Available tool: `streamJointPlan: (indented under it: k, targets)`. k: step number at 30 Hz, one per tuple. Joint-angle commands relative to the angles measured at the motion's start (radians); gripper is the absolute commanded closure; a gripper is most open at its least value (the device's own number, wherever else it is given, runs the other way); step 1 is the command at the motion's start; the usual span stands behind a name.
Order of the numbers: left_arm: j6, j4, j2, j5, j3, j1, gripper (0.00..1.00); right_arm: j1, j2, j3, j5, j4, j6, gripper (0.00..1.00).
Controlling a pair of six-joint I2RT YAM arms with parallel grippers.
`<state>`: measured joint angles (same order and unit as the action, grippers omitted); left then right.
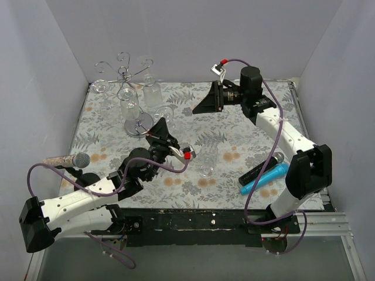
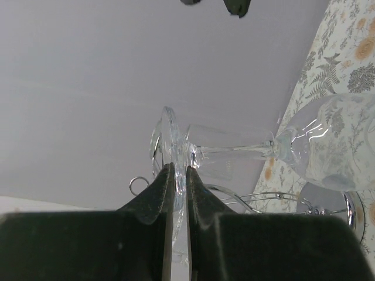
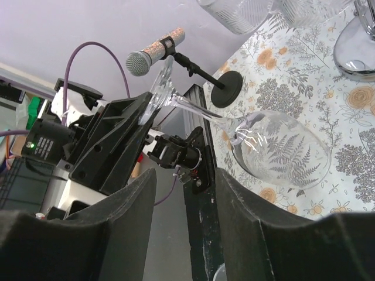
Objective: Place the wine glass upside down on the wine glass rack
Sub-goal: Turn the wine glass upside down at the wine rack.
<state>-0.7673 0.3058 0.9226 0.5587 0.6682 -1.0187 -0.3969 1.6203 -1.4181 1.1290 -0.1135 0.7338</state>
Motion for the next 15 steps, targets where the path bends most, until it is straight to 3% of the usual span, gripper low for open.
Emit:
streamJointPlan:
  k: [1, 15]
  targets:
    - [-0.072, 0.223, 0.016, 0.020, -0.019, -0.021, 1.00, -0.049, 0.004, -0.062, -0.061, 0.008, 0.021, 0.47]
    - [-0.078, 0.228, 0.061, 0.023, -0.039, -0.057, 1.00, -0.148, 0.026, -0.051, -0.135, 0.071, 0.010, 0.44]
